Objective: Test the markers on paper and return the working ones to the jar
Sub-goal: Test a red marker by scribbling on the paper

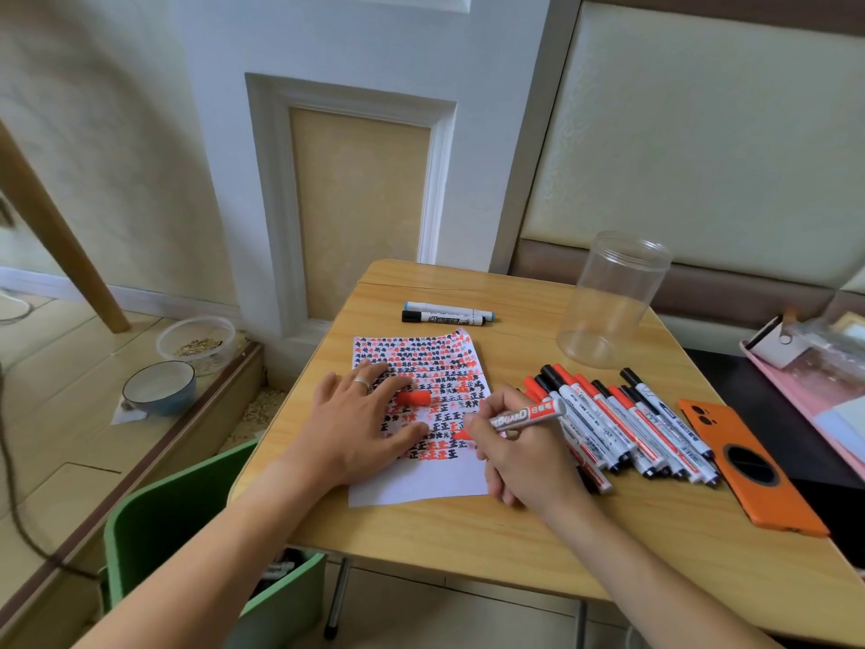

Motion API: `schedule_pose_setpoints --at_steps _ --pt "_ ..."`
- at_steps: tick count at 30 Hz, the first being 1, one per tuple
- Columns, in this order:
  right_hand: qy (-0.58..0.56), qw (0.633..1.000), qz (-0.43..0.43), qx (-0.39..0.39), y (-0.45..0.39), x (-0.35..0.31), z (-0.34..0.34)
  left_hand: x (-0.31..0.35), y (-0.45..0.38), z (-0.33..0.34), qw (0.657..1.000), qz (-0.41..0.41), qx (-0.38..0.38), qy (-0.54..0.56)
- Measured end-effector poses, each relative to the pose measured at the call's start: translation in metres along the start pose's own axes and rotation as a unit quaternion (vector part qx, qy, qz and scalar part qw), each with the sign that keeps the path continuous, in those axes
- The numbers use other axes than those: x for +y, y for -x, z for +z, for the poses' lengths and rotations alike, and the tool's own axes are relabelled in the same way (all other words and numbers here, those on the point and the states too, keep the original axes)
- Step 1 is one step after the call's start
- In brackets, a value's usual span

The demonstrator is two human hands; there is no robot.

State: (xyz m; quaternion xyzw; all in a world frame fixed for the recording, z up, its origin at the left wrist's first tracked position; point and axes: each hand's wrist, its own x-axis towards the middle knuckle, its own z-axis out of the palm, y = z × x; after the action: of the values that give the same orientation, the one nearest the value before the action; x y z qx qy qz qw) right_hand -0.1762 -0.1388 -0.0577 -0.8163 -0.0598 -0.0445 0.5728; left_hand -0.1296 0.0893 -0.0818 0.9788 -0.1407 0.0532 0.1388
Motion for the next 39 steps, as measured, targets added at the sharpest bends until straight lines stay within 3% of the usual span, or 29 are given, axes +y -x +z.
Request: schedule_pose_setpoints --at_steps 4,39 --pt "0.014 0.999 0.021 0.030 0.002 0.002 0.000 -0.001 0.000 0.001 1.000 -0.002 0.004 0.008" --pt "0.055 0.997 0.046 0.035 0.006 -0.010 0.004 0.000 0.000 0.001 1.000 -0.002 -0.002 0.000"
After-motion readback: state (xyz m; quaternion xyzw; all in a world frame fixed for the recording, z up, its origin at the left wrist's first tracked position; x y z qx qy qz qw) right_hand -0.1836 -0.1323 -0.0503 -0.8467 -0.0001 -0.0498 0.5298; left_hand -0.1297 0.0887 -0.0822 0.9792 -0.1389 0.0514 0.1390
